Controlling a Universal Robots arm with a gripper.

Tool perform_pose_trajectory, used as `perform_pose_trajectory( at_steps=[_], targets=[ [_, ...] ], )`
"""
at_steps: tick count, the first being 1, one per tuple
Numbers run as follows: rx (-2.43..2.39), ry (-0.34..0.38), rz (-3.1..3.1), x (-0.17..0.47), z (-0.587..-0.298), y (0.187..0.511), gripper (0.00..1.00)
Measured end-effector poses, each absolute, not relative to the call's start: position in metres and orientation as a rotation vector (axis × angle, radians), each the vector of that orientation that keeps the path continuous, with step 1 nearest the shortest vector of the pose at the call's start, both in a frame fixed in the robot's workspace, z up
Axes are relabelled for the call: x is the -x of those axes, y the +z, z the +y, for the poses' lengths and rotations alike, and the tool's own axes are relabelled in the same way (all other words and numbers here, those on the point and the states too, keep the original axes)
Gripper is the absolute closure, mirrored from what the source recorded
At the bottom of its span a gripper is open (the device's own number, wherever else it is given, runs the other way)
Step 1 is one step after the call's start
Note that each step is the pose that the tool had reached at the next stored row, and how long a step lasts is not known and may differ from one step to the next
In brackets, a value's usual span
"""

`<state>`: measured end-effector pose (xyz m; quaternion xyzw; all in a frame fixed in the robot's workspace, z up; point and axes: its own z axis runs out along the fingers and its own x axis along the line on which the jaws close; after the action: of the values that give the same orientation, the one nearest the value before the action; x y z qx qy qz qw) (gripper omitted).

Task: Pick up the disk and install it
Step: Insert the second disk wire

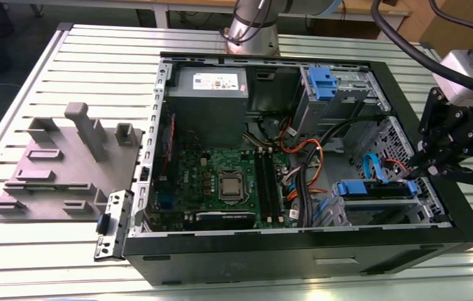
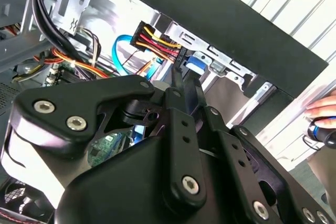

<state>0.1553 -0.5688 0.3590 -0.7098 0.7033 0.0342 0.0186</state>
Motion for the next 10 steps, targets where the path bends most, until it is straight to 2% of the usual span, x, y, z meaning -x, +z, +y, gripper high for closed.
perform_pose_trajectory(
  at_steps=[10],
  targets=[
    [2.204, 0.106, 2.184, -0.1572, -0.5636, 0.3549, 0.77]
  ],
)
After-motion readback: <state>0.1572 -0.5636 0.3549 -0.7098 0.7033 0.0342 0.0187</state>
